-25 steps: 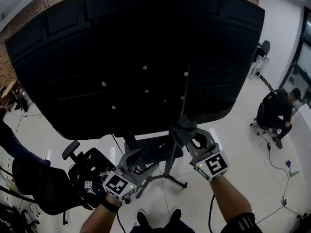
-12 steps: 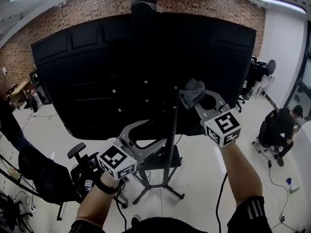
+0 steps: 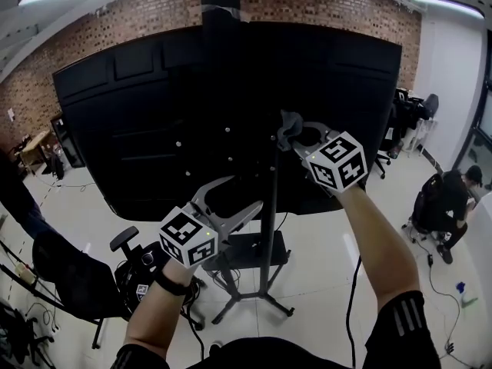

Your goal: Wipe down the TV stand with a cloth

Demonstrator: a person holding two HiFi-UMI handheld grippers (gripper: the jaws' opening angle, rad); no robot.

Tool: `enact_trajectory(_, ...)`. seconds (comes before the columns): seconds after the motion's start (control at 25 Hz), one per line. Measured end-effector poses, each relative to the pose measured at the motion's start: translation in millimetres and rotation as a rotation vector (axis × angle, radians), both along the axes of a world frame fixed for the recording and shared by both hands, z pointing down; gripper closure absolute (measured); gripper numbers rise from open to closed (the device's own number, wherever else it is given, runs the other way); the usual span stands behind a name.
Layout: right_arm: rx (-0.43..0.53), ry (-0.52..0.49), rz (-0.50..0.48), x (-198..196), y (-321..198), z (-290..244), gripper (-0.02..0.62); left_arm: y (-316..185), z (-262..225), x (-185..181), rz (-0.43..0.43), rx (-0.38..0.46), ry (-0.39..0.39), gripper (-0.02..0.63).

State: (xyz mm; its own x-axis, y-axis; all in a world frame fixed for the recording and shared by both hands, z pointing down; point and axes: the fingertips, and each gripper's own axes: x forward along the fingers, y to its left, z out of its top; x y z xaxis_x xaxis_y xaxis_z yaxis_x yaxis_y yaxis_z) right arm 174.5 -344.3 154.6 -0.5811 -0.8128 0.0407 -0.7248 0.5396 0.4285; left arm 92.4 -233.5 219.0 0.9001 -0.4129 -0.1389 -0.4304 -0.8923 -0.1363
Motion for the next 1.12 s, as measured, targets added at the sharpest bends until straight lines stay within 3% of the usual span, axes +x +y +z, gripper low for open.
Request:
enact_trajectory(0.36,0.015,0.01,-0.011,-9,4,18,0.508,-2,22,0,-0.015,-0.022,-0.03,0.293)
enact_trajectory(0.52,-0.041,0.01,-0.009,-12,0,45,0.431,-4,35,2,-0.014,-0.047,-0.038,0.291)
enact_trajectory(0.68,-0.085,-0.115,-0.047,-10,1,55,0.435,-6,48,3,-0.016,-0.07,-0.05,0.293)
enact_trajectory(0.84,-0.117,-0.197,-0.109,-6,2,72,0.481,-9,62,4,-0.014,-0.095,-0.059,0.293)
enact_trajectory(1.0,-0.124,-0.201,-0.13,-2,4,95,0.503,-12,78,2,-0.016,-0.117,-0.075,0.293)
enact_trajectory(1.12,-0.147,-0.139,-0.123,-4,2,121,0.485,-14,91,0,-0.018,-0.139,-0.086,0.291)
